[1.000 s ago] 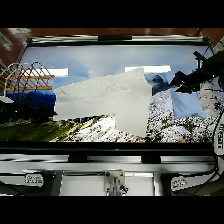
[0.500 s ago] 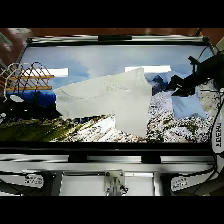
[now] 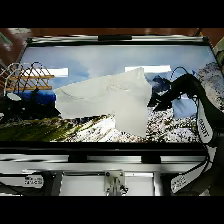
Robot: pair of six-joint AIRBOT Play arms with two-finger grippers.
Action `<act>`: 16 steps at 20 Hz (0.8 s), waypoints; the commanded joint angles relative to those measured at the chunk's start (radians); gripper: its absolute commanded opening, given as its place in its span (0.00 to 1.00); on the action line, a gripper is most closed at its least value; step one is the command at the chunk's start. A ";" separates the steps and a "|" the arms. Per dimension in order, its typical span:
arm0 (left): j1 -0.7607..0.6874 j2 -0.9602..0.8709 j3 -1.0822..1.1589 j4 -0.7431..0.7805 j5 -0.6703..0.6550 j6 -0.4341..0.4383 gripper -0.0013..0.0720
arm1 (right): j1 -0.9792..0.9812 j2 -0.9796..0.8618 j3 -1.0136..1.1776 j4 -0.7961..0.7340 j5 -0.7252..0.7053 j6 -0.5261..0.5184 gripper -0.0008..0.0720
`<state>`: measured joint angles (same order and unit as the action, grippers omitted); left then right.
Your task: Fold the shirts.
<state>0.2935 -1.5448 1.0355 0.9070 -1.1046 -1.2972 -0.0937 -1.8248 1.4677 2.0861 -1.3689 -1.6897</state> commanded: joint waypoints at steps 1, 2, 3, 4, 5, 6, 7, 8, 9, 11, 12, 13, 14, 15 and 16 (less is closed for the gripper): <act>0.000 0.005 0.001 -0.003 -0.003 0.007 0.06 | 0.036 -0.026 -0.011 0.026 0.087 -0.010 0.76; 0.000 0.005 0.001 -0.003 -0.003 0.007 0.06 | 0.045 -0.030 -0.011 0.026 0.087 -0.014 0.76; 0.000 0.005 0.001 -0.003 -0.003 0.007 0.06 | 0.052 -0.032 -0.012 0.026 0.082 -0.020 0.76; 0.000 0.005 0.001 -0.003 -0.003 0.008 0.06 | 0.057 -0.035 -0.011 0.024 0.078 -0.020 0.76; 0.000 0.005 0.001 -0.003 -0.003 0.008 0.06 | 0.061 -0.038 -0.011 0.026 0.076 -0.020 0.76; 0.000 0.005 0.001 -0.003 -0.003 0.015 0.06 | 0.066 -0.038 -0.011 0.023 0.079 -0.021 0.58; 0.000 0.005 0.001 -0.003 -0.003 0.027 0.06 | 0.072 -0.038 -0.011 0.016 0.094 -0.020 0.29; 0.000 0.005 0.003 -0.003 -0.004 0.033 0.06 | 0.079 -0.035 -0.011 0.021 0.112 -0.021 0.09; 0.000 0.007 0.015 -0.003 -0.010 0.034 0.06 | 0.079 -0.023 -0.010 0.035 0.120 -0.043 0.09; -0.002 0.052 0.069 -0.004 -0.014 0.074 0.06 | 0.078 0.046 0.014 0.053 0.125 -0.097 0.09; -0.008 0.101 0.117 -0.004 -0.014 0.105 0.06 | 0.078 0.100 0.042 0.052 0.134 -0.117 0.09; -0.016 0.158 0.175 -0.015 -0.013 0.147 0.06 | 0.077 0.163 0.083 0.050 0.148 -0.134 0.09; -0.028 0.228 0.252 -0.045 -0.012 0.199 0.06 | 0.076 0.235 0.145 0.050 0.161 -0.148 0.09; -0.037 0.296 0.333 -0.077 -0.001 0.224 0.06 | 0.076 0.312 0.219 0.045 0.178 -0.157 0.09; -0.045 0.368 0.426 -0.109 0.030 0.223 0.06 | 0.076 0.384 0.292 0.039 0.204 -0.161 0.09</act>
<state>0.2676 -1.3304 1.2789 0.8665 -1.1152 -1.1496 -0.0174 -1.6039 1.6192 2.1292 -1.2171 -1.8111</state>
